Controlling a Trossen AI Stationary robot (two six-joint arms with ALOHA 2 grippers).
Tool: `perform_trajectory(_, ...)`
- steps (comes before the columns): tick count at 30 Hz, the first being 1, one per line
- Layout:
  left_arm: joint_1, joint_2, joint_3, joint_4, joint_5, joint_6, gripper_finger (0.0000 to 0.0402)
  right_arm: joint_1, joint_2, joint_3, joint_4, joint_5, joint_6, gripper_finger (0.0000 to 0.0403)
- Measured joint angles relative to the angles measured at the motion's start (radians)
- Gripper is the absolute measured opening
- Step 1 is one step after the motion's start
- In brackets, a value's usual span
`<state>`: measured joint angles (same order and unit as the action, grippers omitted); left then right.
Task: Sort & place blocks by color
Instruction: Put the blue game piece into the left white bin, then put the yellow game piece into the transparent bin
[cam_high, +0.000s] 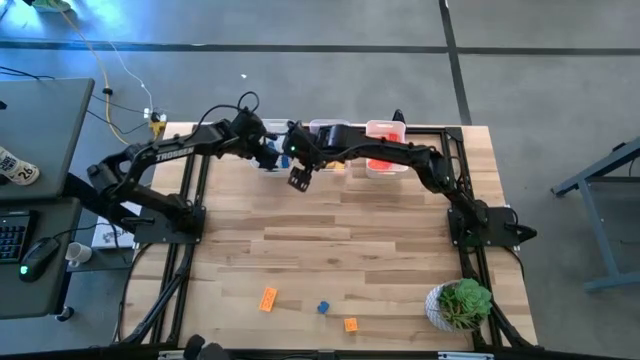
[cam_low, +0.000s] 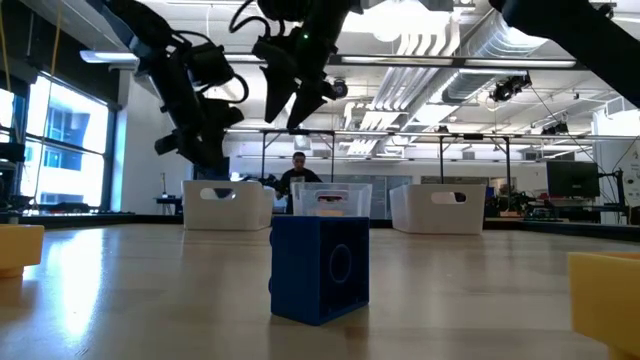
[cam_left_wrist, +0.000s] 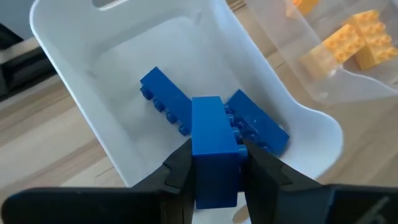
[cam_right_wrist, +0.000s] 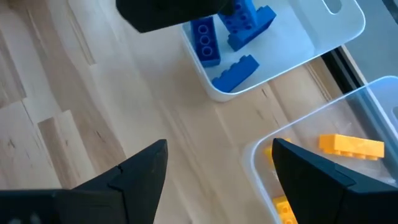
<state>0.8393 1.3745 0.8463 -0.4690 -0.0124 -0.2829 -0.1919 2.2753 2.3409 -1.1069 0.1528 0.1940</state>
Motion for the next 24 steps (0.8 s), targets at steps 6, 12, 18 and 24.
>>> perform_trajectory(6,0.019,0.024,0.000,0.002,0.009,-0.001,0.0102,-0.035,0.000,0.000,-0.002,-0.032,-0.046,0.0275)
perform_trajectory(12,0.032,0.023,0.000,0.003,0.008,-0.001,0.0124,-0.064,0.000,-0.001,-0.002,-0.085,-0.074,0.0275)
perform_trajectory(18,0.040,0.023,0.001,0.003,0.008,-0.001,0.0165,-0.084,0.000,-0.001,0.000,-0.105,-0.140,0.0275)
perform_trajectory(24,0.040,0.022,0.001,0.001,0.041,-0.002,0.0203,-0.091,0.001,-0.001,0.021,-0.105,-0.176,0.0275)
